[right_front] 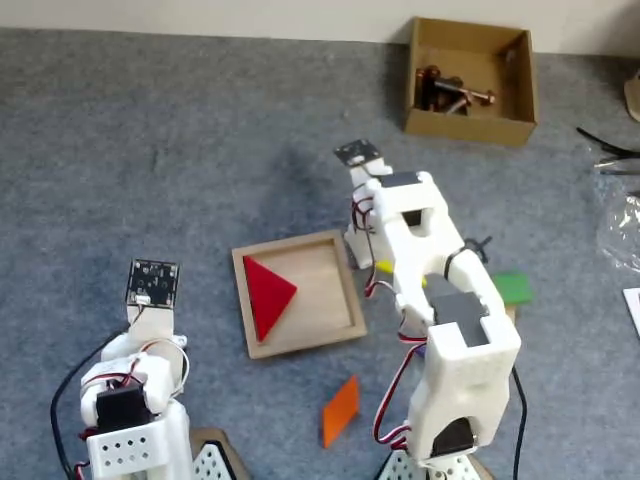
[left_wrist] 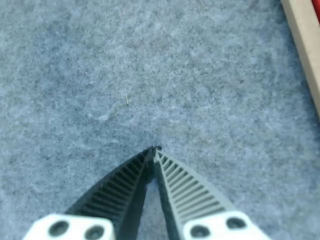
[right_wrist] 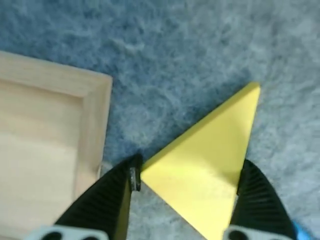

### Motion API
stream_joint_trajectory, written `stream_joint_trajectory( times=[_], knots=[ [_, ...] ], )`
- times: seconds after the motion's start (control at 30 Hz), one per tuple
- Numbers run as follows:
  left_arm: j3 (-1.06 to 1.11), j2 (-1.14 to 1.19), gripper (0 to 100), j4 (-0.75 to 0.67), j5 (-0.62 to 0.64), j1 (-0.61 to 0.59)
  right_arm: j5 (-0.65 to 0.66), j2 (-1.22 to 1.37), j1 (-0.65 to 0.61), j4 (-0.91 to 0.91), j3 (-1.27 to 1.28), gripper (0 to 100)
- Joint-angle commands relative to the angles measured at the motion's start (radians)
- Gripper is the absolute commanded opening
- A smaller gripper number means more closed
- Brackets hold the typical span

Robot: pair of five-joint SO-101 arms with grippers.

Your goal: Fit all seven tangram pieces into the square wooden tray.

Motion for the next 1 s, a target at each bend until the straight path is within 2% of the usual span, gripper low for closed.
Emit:
stream_joint_trajectory(
  times=[0.0,0.23,0.47,0.97],
  knots=[
    [0.019,-0.005,1,0.005,0.005,-0.016,0.008,-0.002,-0.012,-0.030,-0.001,19.8],
    [0.019,-0.005,1,0.005,0.005,-0.016,0.008,-0.002,-0.012,-0.028,0.001,19.7],
    [0.019,-0.005,1,0.005,0.005,-0.016,0.008,-0.002,-0.012,-0.028,0.001,5.8],
    [0.019,-0.005,1,0.005,0.005,-0.016,0.012,-0.002,-0.007,-0.027,0.001,5.2]
  ],
)
